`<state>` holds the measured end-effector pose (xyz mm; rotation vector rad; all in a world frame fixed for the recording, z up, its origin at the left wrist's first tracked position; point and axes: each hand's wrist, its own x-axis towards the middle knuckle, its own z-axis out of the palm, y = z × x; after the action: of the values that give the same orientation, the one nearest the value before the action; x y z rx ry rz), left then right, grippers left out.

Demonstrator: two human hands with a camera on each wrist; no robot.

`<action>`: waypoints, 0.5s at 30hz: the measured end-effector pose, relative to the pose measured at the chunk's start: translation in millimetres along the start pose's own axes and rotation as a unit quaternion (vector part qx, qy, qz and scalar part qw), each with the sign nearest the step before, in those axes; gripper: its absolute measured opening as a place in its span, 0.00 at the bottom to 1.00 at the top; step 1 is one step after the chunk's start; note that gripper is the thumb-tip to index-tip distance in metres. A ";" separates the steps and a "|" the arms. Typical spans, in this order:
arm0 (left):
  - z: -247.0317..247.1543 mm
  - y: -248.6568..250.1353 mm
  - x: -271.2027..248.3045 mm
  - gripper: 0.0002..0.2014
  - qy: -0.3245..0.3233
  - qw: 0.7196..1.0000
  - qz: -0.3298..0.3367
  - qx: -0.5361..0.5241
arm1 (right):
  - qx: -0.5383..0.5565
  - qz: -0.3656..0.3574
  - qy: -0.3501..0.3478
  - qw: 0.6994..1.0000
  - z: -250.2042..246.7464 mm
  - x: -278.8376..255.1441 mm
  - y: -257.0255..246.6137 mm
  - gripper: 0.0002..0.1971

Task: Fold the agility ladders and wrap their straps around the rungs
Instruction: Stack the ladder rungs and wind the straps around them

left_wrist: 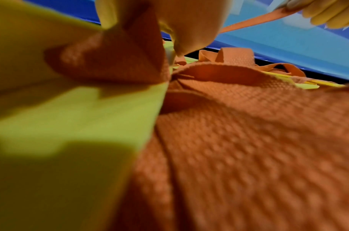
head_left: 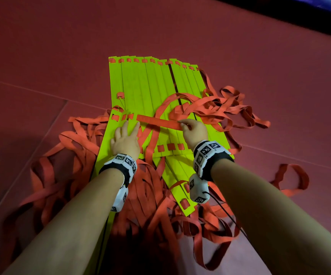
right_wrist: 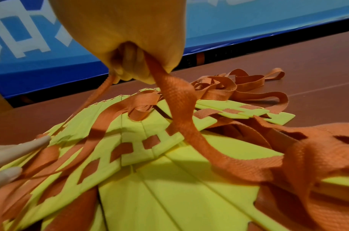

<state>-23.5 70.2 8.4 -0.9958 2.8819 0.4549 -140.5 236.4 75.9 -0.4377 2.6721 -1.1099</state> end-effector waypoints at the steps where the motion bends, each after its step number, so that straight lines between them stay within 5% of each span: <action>1: 0.6 1.7 -1.0 0.29 -0.011 1.000 0.003 0.006 | -0.003 0.003 0.003 1.000 -2.0 -0.4 3.0 0.13; 7: -0.4 3.3 -7.4 0.29 -0.002 0.999 0.029 -0.044 | -0.038 0.024 0.007 0.999 -11.1 -3.0 10.9 0.13; 11: -13.4 -12.1 -2.4 0.26 -0.005 0.978 0.027 -0.208 | -0.047 0.099 -0.082 0.991 -4.9 -15.0 16.2 0.15; 15: -33.8 -35.9 -1.2 0.23 0.003 0.970 0.022 -0.242 | -0.134 0.063 -0.135 0.980 19.7 -42.3 10.6 0.18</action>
<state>0.8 34.1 31.7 -0.9767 2.8607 1.2024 -97.1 245.5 58.3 -0.4220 2.5701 -0.6077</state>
